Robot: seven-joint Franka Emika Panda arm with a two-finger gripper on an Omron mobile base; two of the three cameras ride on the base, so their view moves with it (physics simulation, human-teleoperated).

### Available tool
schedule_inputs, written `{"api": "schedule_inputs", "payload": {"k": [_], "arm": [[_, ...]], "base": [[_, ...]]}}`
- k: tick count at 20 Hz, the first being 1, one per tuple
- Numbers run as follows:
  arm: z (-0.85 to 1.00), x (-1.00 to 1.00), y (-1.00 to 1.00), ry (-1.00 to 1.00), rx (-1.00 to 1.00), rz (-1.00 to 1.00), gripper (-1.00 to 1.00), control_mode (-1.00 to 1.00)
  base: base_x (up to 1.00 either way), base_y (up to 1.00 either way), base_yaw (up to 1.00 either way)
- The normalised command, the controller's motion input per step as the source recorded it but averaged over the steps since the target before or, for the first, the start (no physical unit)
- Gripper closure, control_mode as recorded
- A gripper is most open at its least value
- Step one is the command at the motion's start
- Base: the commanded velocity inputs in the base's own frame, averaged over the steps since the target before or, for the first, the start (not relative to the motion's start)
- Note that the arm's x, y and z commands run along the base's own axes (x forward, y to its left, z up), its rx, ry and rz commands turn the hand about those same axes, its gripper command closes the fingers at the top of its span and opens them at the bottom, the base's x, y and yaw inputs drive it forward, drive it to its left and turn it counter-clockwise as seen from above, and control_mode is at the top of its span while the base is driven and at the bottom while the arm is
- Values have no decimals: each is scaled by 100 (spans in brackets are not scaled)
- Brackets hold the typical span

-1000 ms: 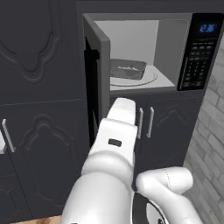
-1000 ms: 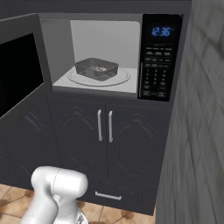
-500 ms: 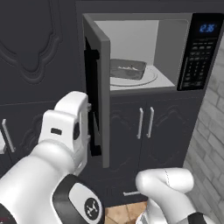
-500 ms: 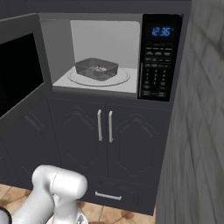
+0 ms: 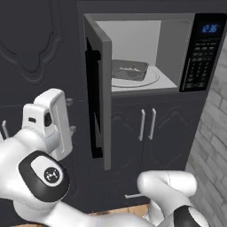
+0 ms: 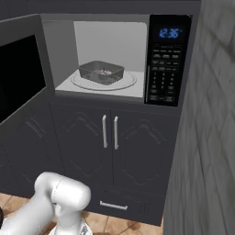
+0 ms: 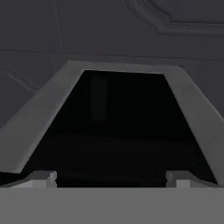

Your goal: Place the tupperware containing the fish and garlic meal in the microwave. Close the microwave door and press the start button to reheat the meal.

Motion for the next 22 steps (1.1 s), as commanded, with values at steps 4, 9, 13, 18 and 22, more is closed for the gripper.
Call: {"api": "schedule_inputs", "payload": {"k": [4, 9, 13, 18, 22], "arm": [[-15, 84, 14, 0, -6, -13, -100, -100], [-4, 72, -14, 0, 0, -21, -100, -100], [-2, 33, -75, 0, 0, -27, -100, -100], [0, 0, -100, 0, 1, -29, -100, -100], [0, 0, -100, 0, 2, -25, -100, -100]], "base": [[0, 0, 0], [0, 0, 0], [0, 0, 0], [0, 0, 0], [0, 0, 0]]}}
